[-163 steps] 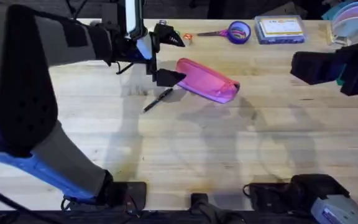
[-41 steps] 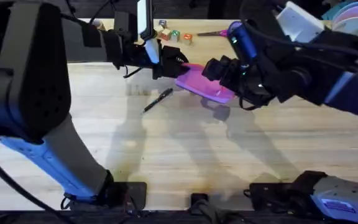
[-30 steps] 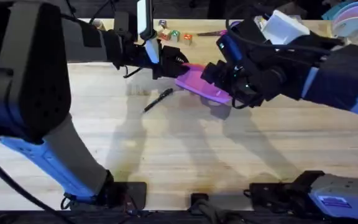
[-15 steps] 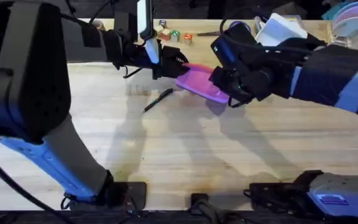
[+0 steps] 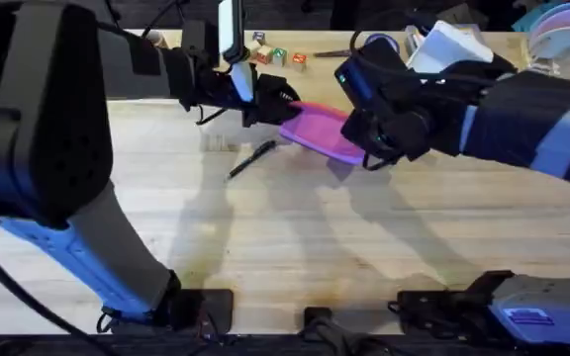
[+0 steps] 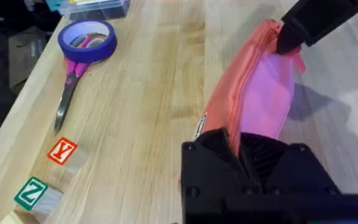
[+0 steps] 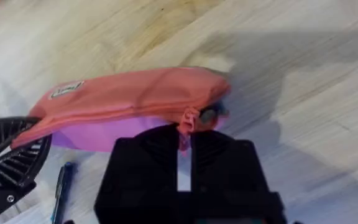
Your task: Unzip the bag, pick up the pens from the table one at a time and place them inside, then zip the bag closed.
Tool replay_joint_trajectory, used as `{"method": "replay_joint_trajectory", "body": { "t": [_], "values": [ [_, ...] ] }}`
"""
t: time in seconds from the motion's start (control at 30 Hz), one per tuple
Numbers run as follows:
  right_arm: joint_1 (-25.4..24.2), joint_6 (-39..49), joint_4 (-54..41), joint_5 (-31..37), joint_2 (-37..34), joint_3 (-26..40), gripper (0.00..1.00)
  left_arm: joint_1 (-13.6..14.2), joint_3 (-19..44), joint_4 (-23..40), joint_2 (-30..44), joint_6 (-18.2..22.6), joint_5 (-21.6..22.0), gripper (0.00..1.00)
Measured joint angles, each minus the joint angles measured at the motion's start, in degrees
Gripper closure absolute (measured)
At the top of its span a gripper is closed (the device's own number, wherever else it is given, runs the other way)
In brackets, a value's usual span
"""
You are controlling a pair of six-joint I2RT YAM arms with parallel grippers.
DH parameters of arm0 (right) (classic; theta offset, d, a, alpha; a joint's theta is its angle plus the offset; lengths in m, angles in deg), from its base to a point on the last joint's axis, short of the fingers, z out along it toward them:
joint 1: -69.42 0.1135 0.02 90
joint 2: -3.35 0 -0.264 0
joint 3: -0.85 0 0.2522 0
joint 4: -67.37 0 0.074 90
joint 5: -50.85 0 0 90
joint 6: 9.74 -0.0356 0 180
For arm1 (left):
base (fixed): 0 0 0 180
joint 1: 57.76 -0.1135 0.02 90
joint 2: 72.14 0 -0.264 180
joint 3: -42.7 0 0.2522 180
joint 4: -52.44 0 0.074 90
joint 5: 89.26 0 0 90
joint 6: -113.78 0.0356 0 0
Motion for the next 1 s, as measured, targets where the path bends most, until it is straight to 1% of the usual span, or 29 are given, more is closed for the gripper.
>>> {"method": "replay_joint_trajectory", "body": {
  "t": [0.07,0.17,0.43,0.5,0.67,1.0],
  "values": [
    [-0.01,-0.13,0.23,0.22,-0.58,0.0,0.908,0.0,0.0,0.02,0.0,0.0,0.0,0.958],
    [0.01,-0.33,0.45,0.37,-1.01,0.0,0.959,0.0,0.0,0.04,0.0,0.0,-0.02,0.958],
    [0.01,-0.63,0.14,0.35,-0.92,0.0,0.968,0.0,0.0,0.17,0.0,0.0,-0.04,0.957],
    [-0.01,0.26,-1.13,-0.52,1.88,0.0,0.968,0.0,0.0,0.2,0.0,0.0,-0.13,0.957],
    [-0.01,0.48,-1.75,-0.77,4.37,0.0,0.969,0.0,0.0,0.22,0.0,0.0,-0.35,0.957],
    [-0.01,0.46,-2.11,-1.16,5.99,-0.02,0.969,0.0,0.0,0.23,0.0,0.0,-0.44,0.957]
  ]
}}
